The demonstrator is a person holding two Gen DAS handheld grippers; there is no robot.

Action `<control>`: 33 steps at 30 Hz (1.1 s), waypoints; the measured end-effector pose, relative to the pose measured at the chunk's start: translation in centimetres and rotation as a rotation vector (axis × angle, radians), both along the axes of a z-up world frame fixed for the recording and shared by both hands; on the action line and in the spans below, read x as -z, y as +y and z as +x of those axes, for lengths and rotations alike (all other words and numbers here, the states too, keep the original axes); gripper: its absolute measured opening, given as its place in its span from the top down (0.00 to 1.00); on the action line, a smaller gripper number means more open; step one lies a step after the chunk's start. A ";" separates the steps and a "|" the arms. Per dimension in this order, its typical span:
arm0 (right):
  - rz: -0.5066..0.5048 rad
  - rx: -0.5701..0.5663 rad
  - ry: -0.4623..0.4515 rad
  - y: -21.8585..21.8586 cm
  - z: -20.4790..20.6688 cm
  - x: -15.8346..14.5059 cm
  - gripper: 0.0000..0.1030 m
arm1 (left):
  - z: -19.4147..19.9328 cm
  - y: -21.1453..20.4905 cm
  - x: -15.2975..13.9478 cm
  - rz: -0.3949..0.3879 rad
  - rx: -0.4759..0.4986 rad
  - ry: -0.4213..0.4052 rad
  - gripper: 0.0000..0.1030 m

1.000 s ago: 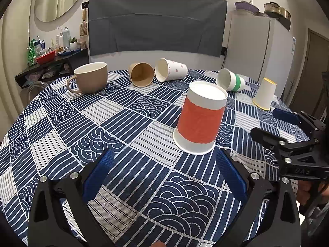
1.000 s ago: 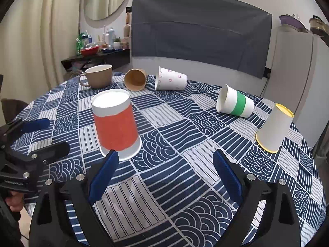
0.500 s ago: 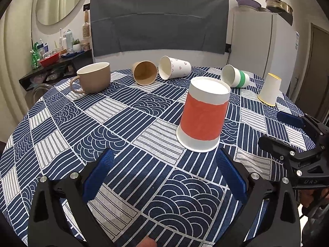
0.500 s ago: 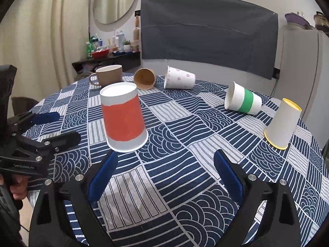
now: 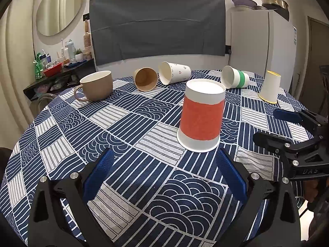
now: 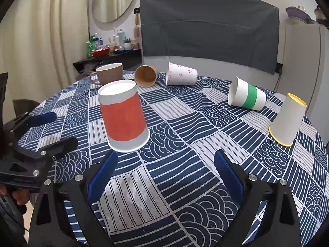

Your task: Flip cup upside down

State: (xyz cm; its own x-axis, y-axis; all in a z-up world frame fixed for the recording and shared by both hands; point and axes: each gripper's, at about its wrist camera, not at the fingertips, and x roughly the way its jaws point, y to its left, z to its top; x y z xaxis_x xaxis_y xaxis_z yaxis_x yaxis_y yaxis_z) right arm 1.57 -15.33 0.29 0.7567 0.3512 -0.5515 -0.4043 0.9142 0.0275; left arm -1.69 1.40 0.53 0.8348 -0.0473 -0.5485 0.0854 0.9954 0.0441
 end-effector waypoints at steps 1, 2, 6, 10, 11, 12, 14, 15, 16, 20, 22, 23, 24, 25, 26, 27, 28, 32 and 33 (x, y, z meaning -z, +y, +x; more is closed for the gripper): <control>0.001 -0.002 0.002 0.0 0.0 0.0 0.12 | 0.0 0.0 0.0 -0.004 0.003 0.000 0.06; 0.000 0.000 0.004 0.0 0.1 0.0 0.12 | -0.1 0.1 0.0 -0.006 0.006 -0.001 0.06; -0.005 -0.002 0.009 0.1 0.1 0.1 0.12 | -0.1 0.0 0.0 -0.007 0.007 0.002 0.06; -0.016 -0.012 0.019 0.3 0.2 0.2 0.12 | 0.1 0.2 0.1 -0.015 0.003 0.011 0.06; -0.017 -0.013 0.020 0.3 0.2 0.2 0.12 | 0.1 0.3 0.1 -0.018 0.004 0.011 0.06; -0.018 -0.015 0.021 0.3 0.2 0.2 0.12 | 0.1 0.3 0.1 -0.023 0.006 0.013 0.06; -0.017 -0.015 0.025 0.4 0.2 0.3 0.12 | 0.2 0.4 0.1 -0.025 0.008 0.014 0.06; -0.018 -0.015 0.026 0.4 0.2 0.3 0.12 | 0.2 0.4 0.1 -0.025 0.010 0.016 0.06; -0.018 -0.016 0.028 0.4 0.3 0.3 0.11 | 0.2 0.3 0.1 -0.023 0.012 0.016 0.06; -0.023 -0.013 0.035 0.4 0.4 0.4 0.11 | 0.2 0.1 0.2 -0.002 0.005 0.016 0.06; -0.025 -0.010 0.039 0.4 0.4 0.4 0.11 | 0.2 0.0 0.1 0.003 0.009 0.013 0.06; -0.023 -0.010 0.040 0.4 0.4 0.5 0.11 | 0.1 0.0 0.1 0.004 0.009 0.012 0.06; -0.022 -0.012 0.040 0.4 0.4 0.5 0.11 | 0.1 0.0 0.1 0.005 0.008 0.012 0.06; -0.020 -0.011 0.038 0.4 0.4 0.5 0.11 | 0.1 0.0 0.2 0.004 0.008 0.013 0.06; -0.020 -0.009 0.036 0.3 0.4 0.5 0.11 | 0.1 0.0 0.2 0.004 0.010 0.013 0.06; -0.021 -0.008 0.035 0.3 0.3 0.5 0.11 | 0.1 0.0 0.2 0.004 0.009 0.014 0.06; -0.021 -0.009 0.035 0.4 0.3 0.5 0.11 | 0.1 0.0 0.2 0.004 0.008 0.014 0.06; -0.022 -0.012 0.036 0.4 0.3 0.4 0.11 | 0.2 0.0 0.2 0.005 0.006 0.019 0.06; -0.022 -0.013 0.037 0.4 0.3 0.5 0.11 | 0.2 0.0 0.2 0.004 0.005 0.018 0.06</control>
